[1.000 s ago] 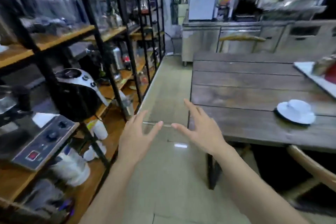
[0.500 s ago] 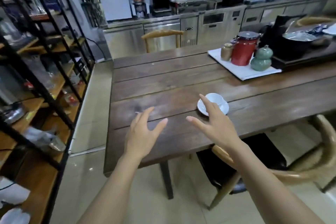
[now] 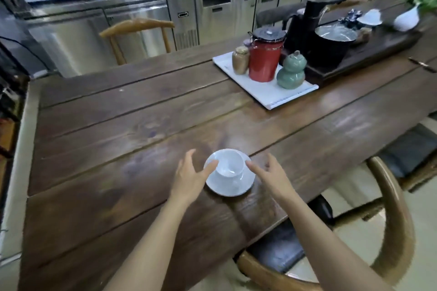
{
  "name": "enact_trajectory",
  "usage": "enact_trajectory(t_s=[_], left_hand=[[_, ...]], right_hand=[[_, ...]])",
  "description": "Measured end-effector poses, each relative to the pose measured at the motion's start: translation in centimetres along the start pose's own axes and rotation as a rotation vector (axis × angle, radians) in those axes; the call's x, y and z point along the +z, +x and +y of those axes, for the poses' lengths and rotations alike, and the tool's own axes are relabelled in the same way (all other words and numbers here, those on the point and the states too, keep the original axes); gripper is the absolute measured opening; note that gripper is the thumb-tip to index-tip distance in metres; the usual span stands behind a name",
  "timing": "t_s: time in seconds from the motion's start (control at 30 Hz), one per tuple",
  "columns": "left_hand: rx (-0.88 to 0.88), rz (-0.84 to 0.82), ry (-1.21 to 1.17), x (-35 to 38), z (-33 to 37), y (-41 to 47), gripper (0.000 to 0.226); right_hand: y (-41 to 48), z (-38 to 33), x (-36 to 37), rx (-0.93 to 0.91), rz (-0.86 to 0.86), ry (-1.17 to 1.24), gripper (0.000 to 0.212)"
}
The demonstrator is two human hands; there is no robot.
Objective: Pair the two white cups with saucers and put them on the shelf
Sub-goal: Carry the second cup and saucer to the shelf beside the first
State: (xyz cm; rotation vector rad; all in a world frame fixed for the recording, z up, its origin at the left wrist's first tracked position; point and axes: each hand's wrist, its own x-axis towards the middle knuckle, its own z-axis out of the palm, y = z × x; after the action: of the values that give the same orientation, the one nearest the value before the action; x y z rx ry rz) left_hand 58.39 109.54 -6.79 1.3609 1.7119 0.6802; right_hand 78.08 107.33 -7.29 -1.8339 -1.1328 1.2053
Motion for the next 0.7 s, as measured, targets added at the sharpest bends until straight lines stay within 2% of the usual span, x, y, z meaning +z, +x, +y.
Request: enact_trajectory(t_s=[0.1, 0.17, 0.3, 0.4, 0.5, 0.57, 0.7], left_hand=[[-0.154, -0.058, -0.126, 1.6, -0.6, 2.3, 0.089], [-0.294, -0.091, -0.25, 2.0, -0.9, 3.6, 0.088], [-0.489, -0.205, -0.37, 2.4, -1.3, 4.9, 0.075], [-0.508, -0.26, -0.431, 2.6, -1.8, 5.4, 0.052], [-0.486, -0.253, -0.451, 2.7, -1.7, 5.3, 0.03], [-0.461, -0.23, -0.448, 2.6, -1.6, 4.9, 0.033], [-0.404, -0.153, -0.465, 0.9, -1.0, 3.4, 0.044]], right_hand=[[2.8, 0.6, 0.2, 0.163, -0.027, 0.072, 0.101], [4.4, 0.5, 0.5, 0.225, -0.063, 0.084, 0.104], [6.2, 0.6, 1.5, 0.32, -0.141, 0.078, 0.077], [7.1, 0.9, 2.0, 0.342, -0.16, 0.061, 0.058], [7.4, 1.0, 2.3, 0.343, -0.183, 0.066, 0.056], [7.3, 1.0, 2.6, 0.32, -0.166, 0.083, 0.057], [6.1, -0.5, 3.4, 0.222, -0.174, 0.188, 0.045]])
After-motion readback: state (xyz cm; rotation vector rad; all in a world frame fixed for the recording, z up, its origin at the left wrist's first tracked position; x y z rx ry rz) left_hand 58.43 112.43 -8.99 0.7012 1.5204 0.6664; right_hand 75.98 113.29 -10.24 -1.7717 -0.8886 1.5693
